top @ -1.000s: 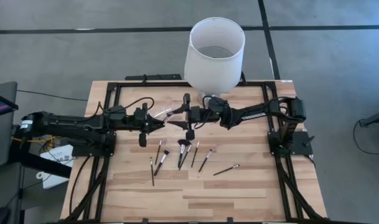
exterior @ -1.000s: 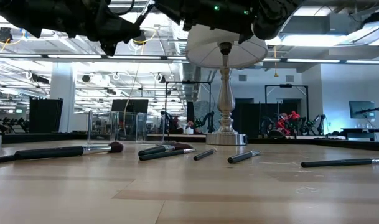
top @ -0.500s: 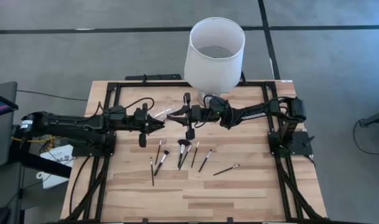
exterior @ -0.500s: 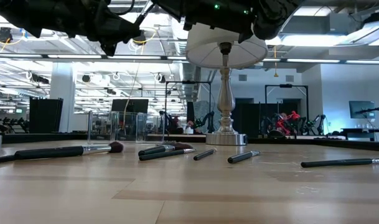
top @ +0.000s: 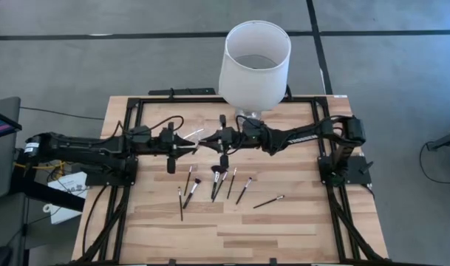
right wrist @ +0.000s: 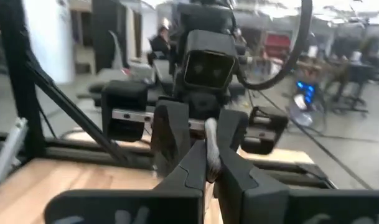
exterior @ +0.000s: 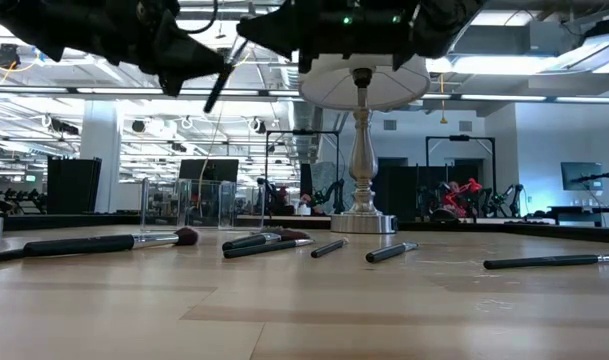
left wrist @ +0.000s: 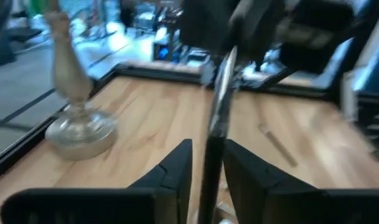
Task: Put items in baskets/containers
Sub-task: Put the black blush brush into the transparent organizer
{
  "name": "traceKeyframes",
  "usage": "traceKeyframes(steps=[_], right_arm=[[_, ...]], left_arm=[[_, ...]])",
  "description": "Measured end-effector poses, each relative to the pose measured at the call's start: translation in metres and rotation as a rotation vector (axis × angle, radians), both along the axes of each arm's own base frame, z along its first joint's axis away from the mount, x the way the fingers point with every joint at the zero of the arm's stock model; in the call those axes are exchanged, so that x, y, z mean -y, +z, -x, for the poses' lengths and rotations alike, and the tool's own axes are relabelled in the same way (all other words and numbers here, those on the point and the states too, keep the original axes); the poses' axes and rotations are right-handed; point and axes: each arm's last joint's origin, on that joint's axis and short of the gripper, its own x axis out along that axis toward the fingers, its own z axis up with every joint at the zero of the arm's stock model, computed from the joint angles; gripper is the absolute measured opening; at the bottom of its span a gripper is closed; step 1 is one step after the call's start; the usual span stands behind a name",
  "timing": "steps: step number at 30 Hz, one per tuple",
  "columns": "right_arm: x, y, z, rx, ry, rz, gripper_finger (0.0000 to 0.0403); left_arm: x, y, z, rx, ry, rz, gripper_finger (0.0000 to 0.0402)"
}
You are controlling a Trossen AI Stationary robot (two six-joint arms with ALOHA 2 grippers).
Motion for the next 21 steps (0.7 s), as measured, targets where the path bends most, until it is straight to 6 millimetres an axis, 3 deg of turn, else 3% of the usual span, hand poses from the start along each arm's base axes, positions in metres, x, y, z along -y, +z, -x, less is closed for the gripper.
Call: traceKeyframes(steps=[5, 9, 16, 21], right_arm=[[-0.004, 0.013, 0.012, -0.077, -0.263, 0.068, 0.0005], [0.011, 0.008, 0.012, -0.101, -0.452, 0.086, 0.0003], [0.049, -0.033, -0.004, -0.123, -0.502, 0.033, 0.0003], [0.061, -0.055, -0.011, -0.101, -0.507, 0.011, 0.0003]], left_arm=[[-0.004, -0.001, 0.001, -0.02, 0.131, -0.056, 0.0122], [-0.006, 0.0, 0.002, -0.015, 0.209, -0.072, 0.0136], [-0.007, 0.001, 0.002, -0.007, 0.226, -0.074, 0.0136], [-0.007, 0.001, 0.002, -0.006, 0.226, -0.074, 0.0138]])
